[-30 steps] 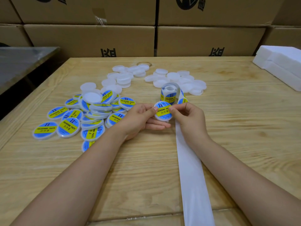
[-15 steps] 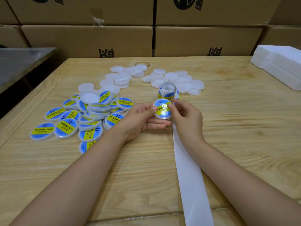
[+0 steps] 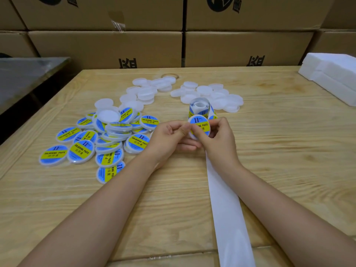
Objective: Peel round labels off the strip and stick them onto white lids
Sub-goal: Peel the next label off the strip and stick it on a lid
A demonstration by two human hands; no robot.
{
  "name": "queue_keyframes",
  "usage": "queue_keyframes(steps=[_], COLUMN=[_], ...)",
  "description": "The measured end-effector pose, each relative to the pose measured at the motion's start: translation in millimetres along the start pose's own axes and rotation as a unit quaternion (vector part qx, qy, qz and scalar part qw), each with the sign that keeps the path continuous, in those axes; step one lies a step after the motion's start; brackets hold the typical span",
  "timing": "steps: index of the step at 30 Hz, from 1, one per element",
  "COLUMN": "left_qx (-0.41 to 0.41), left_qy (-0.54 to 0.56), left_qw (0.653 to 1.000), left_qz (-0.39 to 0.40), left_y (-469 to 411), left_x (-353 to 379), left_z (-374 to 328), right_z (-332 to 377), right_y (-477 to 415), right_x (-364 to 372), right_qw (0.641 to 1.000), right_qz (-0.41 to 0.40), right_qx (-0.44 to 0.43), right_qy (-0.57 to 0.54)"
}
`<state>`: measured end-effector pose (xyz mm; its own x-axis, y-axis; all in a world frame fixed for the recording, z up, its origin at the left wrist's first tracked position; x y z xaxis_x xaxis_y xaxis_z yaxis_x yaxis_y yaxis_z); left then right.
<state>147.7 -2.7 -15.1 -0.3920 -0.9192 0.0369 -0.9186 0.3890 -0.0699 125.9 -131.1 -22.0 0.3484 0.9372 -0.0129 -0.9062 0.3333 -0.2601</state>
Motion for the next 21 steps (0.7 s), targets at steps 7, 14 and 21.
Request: queue_keyframes(steps=[7,14,21], left_qx=[0.003,0.014,0.082], left_qy=[0.002,-0.108,-0.571], left_qw=[0.997,0.988,0.770], left_qz=[-0.081,-0.112,-0.274], left_y=[-5,-6,-8], left_x=[-17,-19,-47], left_z=[-2,-6,-37], right_z=[10,2,-9], right_y=[3,-3,-11], right_x=[2,-3,-6], right_qw=[0.995,0.998,0.999], right_qz=[0.031,0.018,0.009], right_qx=[-0.092,-0.060,0.024], right_qy=[0.020,-0.023,-0.041])
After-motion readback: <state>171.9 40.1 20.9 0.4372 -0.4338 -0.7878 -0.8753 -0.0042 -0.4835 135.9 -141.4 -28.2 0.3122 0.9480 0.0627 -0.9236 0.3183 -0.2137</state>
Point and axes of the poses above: each hand's wrist, its own y-axis away from the middle knuckle, its own x-axis out of the palm, z = x × y, the point moved 4 cm from there along -y, towards the middle knuckle, and after that the axes turned 8 degrees about -y, right-handed, at the moved point
